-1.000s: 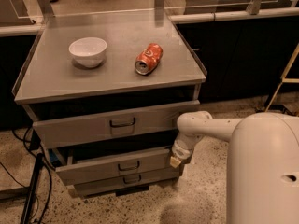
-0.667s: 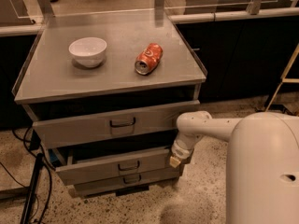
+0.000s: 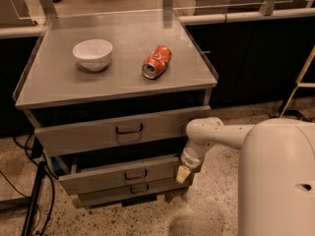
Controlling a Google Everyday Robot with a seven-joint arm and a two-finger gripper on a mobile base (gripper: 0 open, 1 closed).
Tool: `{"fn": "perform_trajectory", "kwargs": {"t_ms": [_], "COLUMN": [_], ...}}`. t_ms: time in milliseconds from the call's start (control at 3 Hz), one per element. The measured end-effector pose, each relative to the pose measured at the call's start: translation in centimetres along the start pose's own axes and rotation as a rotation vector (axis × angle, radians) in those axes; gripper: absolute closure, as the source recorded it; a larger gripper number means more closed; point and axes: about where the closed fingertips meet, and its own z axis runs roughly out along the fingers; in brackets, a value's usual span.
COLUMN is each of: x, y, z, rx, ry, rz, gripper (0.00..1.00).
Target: Close middle drawer
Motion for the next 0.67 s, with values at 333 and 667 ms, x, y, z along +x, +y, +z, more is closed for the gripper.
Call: {"fn": "perform_trajectory", "kwargs": {"t_ms": [333,667], "x": [0.00,0.00], "y": [0.00,0.00], "z": [0.01,0.01], "rx": [0.000,0.000], "ry": [0.000,0.000], "rz": [0.000,0.000], "gripper": [0.00,0.00]}}
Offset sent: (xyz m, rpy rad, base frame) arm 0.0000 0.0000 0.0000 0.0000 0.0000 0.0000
